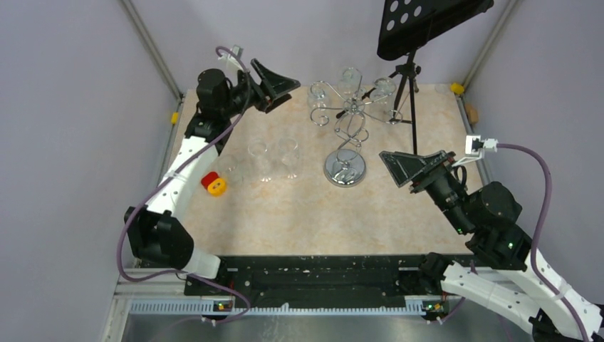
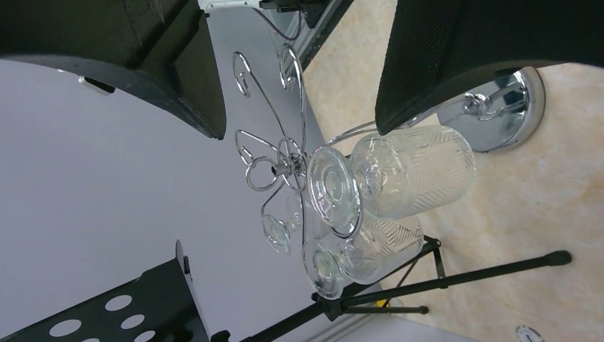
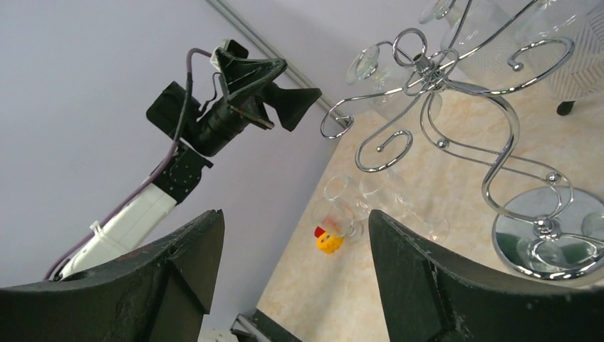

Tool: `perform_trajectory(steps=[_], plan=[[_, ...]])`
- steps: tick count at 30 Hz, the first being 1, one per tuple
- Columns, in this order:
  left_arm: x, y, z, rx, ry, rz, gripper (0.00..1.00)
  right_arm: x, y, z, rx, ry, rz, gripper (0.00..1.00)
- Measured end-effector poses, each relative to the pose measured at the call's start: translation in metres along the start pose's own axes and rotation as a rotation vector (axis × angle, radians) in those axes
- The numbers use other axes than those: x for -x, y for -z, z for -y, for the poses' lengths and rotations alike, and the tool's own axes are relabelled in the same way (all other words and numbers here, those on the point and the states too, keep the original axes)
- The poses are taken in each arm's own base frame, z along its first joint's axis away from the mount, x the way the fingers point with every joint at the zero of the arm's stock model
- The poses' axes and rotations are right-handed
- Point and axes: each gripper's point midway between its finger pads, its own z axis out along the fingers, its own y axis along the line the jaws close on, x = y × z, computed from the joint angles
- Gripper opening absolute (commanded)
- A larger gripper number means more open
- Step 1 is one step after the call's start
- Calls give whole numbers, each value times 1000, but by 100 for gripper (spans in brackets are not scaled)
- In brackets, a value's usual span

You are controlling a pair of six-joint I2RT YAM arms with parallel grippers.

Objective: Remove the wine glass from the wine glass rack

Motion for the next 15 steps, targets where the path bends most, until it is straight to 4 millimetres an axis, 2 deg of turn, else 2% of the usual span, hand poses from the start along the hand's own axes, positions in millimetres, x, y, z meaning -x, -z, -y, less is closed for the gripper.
perform_trajectory(steps=[6,11,15], plan=[[-11,-28,-4,6,39,-16,77,-9,-3,2,-15,-49,-25,68],[-18,-52,-26,37,77,-35,74,-14,-8,4,-37,-92,-37,66],[-23,-62,-42,63,117,-52,71,-22,-16,4,-42,-102,-58,66]])
